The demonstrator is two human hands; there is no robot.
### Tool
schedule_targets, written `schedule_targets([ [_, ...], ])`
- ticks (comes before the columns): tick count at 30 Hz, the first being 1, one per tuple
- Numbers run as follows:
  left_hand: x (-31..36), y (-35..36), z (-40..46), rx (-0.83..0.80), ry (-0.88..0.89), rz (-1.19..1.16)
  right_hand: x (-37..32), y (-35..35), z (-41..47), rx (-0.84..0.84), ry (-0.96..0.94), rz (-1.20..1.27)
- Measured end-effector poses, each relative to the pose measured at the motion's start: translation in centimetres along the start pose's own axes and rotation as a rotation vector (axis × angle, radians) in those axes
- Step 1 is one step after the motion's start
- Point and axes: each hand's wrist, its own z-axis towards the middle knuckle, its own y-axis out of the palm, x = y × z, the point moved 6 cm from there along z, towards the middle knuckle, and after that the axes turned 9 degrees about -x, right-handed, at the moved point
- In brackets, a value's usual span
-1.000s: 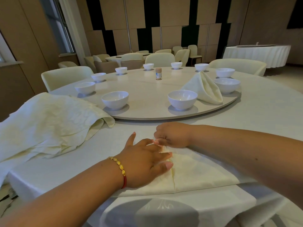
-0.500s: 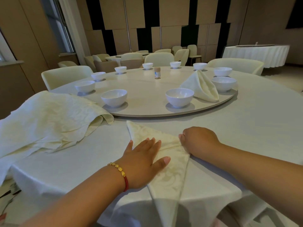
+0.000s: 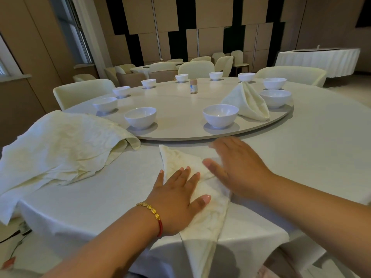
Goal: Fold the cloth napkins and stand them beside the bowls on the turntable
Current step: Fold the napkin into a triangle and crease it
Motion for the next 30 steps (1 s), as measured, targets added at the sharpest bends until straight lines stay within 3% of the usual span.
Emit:
schedule_targets([
  [4,0.1,-0.1,0.0,0.034,0.014,-0.014,-2.2,2.9,-1.4,-0.406,-0.178,0.256],
  [8,0.1,0.0,0.0,0.012,0.004,-0.003,-1.2,4.6,-2.0,-0.623,-0.157,0.135],
  [13,0.1,-0.1,-0.3,-0.005,0.050,-0.037,-1.0,5.2,-1.9,-0.667,-0.214,0.007],
  [25,-2.8,1.2,-3.4,-0.045,0.298,-0.005,-1.0,4.8,-2.1,-0.694,-0.256,0.015],
  [30,-3.3,1.1,-3.7,-0.109,0.420,-0.133,-1.2,4.7,-2.3,-0.708,-0.231,-0.003],
])
